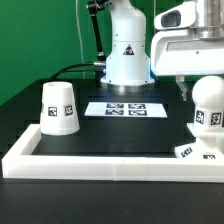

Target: Assemble lamp

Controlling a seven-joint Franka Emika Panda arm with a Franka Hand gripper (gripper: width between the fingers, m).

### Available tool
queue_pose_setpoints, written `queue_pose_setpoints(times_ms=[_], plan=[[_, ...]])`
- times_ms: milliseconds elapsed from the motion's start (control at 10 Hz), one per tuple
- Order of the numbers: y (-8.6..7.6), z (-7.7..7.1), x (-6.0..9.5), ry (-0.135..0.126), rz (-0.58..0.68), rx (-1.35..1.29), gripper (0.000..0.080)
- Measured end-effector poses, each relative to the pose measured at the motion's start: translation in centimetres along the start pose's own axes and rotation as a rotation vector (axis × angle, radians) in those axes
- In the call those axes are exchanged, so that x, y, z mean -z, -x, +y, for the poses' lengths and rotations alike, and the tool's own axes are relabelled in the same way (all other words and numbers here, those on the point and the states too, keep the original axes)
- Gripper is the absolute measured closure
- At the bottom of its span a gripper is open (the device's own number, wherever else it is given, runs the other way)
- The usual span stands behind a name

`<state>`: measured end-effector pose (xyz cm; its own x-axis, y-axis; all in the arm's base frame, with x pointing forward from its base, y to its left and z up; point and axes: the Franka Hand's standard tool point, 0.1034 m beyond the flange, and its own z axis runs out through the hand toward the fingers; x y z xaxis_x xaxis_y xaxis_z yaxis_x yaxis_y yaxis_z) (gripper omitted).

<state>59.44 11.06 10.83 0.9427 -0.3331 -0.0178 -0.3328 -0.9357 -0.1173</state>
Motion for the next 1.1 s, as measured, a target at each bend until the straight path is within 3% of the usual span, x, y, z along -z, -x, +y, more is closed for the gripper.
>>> queue_pose_setpoints(times_ms=[800, 1100], plan=[[-0.3, 0.6, 0.1, 0.007, -0.021, 0.554, 0.01], [-1.2, 0.5, 0.1, 0.079, 0.046, 0.942, 0.01]])
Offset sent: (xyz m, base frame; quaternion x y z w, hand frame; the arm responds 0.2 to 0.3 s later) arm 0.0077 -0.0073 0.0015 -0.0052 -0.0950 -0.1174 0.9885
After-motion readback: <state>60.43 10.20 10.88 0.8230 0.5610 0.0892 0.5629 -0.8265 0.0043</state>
